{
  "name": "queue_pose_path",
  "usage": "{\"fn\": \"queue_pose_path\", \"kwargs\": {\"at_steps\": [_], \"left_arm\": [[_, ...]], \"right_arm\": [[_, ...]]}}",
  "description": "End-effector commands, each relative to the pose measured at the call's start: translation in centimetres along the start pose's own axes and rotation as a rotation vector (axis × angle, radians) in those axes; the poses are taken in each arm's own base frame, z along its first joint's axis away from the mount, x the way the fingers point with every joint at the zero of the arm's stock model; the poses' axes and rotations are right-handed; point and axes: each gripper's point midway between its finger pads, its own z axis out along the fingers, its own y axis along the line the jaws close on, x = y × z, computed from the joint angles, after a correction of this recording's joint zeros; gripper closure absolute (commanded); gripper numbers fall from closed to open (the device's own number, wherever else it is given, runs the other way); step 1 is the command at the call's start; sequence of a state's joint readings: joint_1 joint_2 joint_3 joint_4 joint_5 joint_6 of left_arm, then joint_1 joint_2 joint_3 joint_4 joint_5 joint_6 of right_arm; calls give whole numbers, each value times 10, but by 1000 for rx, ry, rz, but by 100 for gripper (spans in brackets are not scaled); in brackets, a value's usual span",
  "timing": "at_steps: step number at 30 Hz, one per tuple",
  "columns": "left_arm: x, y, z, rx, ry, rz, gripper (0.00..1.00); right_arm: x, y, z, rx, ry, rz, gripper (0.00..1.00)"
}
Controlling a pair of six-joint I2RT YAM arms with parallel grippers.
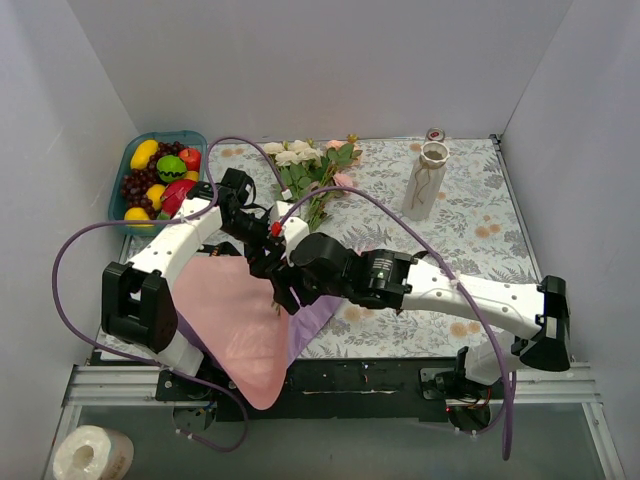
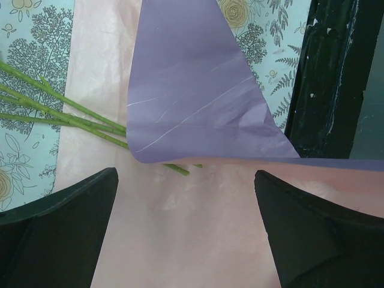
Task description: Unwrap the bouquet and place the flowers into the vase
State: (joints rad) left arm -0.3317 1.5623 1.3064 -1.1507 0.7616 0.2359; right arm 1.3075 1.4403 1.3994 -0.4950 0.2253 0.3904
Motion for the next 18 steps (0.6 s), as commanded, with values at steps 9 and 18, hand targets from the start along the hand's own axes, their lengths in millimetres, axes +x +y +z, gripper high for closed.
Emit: {"fn": "queue_pose_path", "kwargs": {"at_steps": [9,18], "left_arm": [[-9,-9,-9,-3,-25,43,2],[-6,8,-7,-76,-4,5,2]], "right_arm": [[-11,-14,-7,127,-21,29,98],[30,-21,-77,434,-41,-5,99]]}}
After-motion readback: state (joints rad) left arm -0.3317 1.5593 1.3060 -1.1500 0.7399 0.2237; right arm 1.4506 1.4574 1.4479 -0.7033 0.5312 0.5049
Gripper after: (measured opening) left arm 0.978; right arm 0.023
